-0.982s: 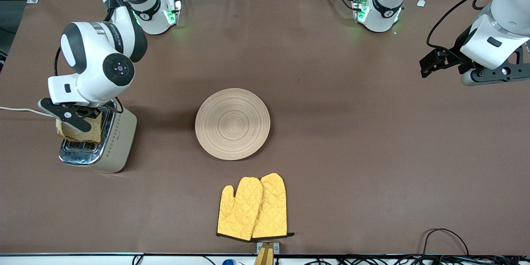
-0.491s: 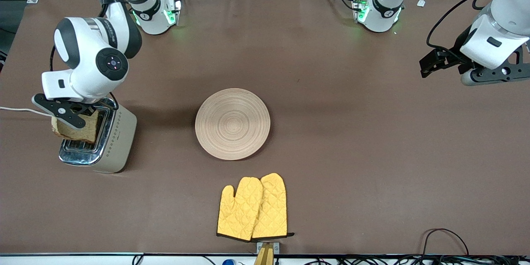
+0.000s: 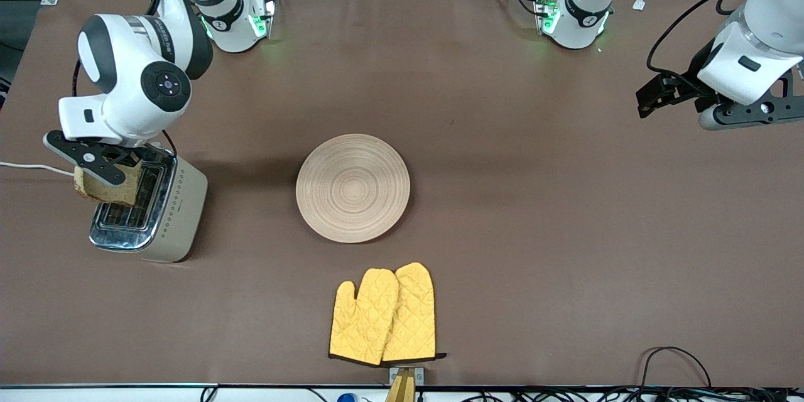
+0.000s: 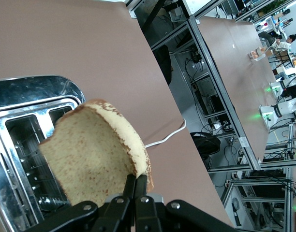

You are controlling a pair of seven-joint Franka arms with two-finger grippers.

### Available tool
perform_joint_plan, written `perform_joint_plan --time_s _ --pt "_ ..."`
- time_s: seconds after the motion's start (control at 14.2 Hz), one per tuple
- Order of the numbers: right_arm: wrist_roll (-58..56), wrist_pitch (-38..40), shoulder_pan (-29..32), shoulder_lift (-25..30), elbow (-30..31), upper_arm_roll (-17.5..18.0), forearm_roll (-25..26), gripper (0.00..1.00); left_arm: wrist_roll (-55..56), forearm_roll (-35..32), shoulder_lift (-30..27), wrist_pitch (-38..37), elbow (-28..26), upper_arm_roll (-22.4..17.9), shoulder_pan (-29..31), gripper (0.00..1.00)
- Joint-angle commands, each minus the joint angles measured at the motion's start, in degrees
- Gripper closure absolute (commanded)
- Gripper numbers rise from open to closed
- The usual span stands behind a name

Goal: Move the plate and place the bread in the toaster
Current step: 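Lower the bread into the toaster slot with the right gripper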

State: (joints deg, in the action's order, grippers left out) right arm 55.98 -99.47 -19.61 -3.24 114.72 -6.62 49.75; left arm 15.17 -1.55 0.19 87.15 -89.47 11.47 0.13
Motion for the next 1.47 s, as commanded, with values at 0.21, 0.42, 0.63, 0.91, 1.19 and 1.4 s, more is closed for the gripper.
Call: perform_joint_plan --time_s 0.21,0.42,0.63,0.91,1.19,1.4 --pt "6.78 -1.69 -0.52 -0.89 1.29 0.56 1.58 0.99 -0.49 0.93 0.07 -0.14 0.35 0.13 0.05 0.0" --pt "7.56 -2.57 -0.34 -2.38 1.12 0.64 1.58 0.99 -0.49 0.93 0.07 -0.14 0.26 0.13 0.14 0.0" --pt "8.71 -5.2 -0.16 -3.87 1.12 0.56 1.5 0.99 -0.49 0.93 0.16 -0.14 0.26 0.13 0.05 0.0" --pt "11.25 -7.67 -0.08 -5.81 1.12 0.47 1.67 0.99 -0.49 0.84 0.16 -0.14 0.26 0.13 0.05 0.0" --pt "12.05 -9.16 0.36 -8.0 1.2 0.47 1.58 0.97 -0.76 0.75 0.16 -0.14 0.44 0.13 -0.04 0.0" --pt "12.05 -9.61 0.8 -8.8 1.12 0.47 1.32 0.78 -0.85 0.67 0.16 -0.14 0.44 0.13 -0.04 0.0"
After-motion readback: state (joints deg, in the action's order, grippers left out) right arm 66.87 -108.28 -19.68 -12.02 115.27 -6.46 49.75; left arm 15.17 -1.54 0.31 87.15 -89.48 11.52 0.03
